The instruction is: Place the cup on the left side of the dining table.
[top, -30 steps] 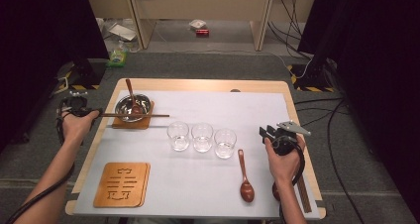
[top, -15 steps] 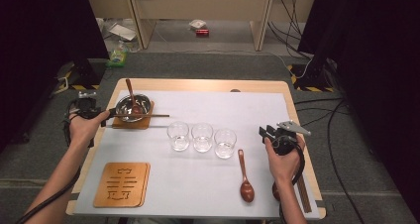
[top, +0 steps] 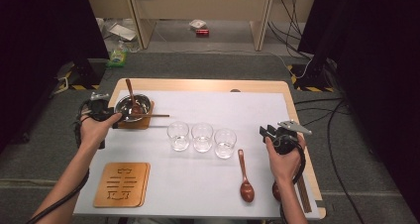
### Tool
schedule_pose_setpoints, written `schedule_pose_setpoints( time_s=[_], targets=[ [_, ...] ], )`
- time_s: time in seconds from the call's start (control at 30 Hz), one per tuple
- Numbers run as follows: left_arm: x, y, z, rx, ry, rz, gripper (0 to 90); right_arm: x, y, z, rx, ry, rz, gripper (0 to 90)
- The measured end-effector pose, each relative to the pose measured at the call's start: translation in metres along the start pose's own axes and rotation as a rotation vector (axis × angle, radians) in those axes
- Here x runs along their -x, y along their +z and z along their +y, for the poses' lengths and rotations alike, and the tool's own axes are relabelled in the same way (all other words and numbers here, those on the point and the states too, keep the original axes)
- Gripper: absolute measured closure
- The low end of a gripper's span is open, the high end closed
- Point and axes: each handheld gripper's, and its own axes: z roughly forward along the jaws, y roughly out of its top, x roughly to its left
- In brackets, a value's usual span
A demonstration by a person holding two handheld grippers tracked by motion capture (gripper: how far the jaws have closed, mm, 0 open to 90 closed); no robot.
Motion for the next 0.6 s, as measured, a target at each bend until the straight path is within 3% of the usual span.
schedule_pose_setpoints(
  time_s=[0.3,0.6],
  targets=[
    [0.027,0.001,-0.001,0.003,0.037,-0.053,35.0,0.006,-0.004,-0.001,0.002,0.005,-0.005,64.4],
    [0.067,-0.001,-0.002,0.013,0.079,-0.143,34.7,0.004,-0.014,0.003,0.023,0.008,-0.017,63.9]
  ],
)
